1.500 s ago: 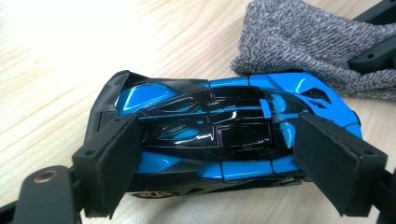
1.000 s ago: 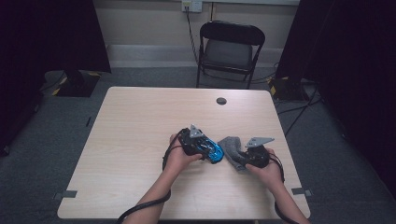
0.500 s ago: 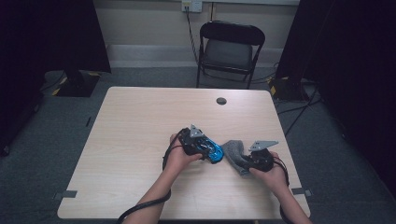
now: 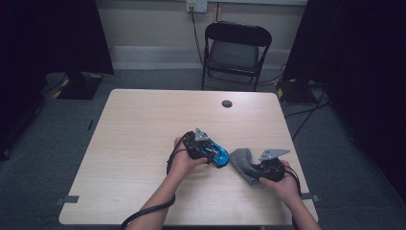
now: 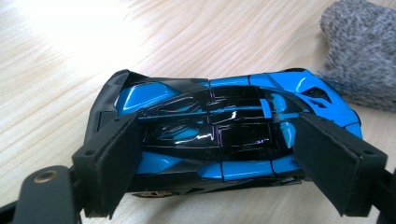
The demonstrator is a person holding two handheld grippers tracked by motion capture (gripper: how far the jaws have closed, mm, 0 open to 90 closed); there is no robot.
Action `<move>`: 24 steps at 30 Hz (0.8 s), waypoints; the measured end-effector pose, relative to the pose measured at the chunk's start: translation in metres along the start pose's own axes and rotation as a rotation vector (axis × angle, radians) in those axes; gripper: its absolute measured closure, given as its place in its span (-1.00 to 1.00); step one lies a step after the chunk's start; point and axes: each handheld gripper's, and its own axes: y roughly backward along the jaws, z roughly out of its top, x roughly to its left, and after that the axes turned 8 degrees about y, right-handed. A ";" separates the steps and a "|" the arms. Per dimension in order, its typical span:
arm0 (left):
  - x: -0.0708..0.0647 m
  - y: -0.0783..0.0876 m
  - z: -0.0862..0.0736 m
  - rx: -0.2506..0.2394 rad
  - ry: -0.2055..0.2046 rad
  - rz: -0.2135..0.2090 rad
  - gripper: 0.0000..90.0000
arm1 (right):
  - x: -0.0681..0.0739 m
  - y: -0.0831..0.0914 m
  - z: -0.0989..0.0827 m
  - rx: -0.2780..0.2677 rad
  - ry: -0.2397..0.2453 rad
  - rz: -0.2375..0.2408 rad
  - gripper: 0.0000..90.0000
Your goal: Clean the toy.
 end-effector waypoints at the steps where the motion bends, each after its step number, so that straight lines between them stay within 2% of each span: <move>1: 0.000 0.000 0.000 0.000 0.001 0.000 -0.66 | 0.001 0.001 -0.001 0.001 -0.001 0.000 0.57; 4: 0.000 0.000 0.000 0.003 0.004 -0.001 -0.66 | 0.002 0.004 -0.002 -0.001 -0.003 -0.006 0.57; 9: 0.000 0.000 0.000 -0.001 0.003 -0.001 -0.66 | -0.003 0.011 -0.002 -0.039 -0.027 -0.010 0.58; 15: 0.000 0.000 0.000 0.000 0.003 -0.002 -0.66 | -0.013 0.015 0.014 -0.082 -0.038 -0.028 0.58; 20: -0.001 0.000 -0.001 -0.006 0.005 0.000 -0.66 | -0.025 0.005 0.032 -0.103 -0.057 -0.043 0.58; 24: 0.000 0.000 -0.001 -0.006 0.003 -0.002 -0.66 | -0.032 -0.011 0.048 -0.073 -0.033 -0.052 0.58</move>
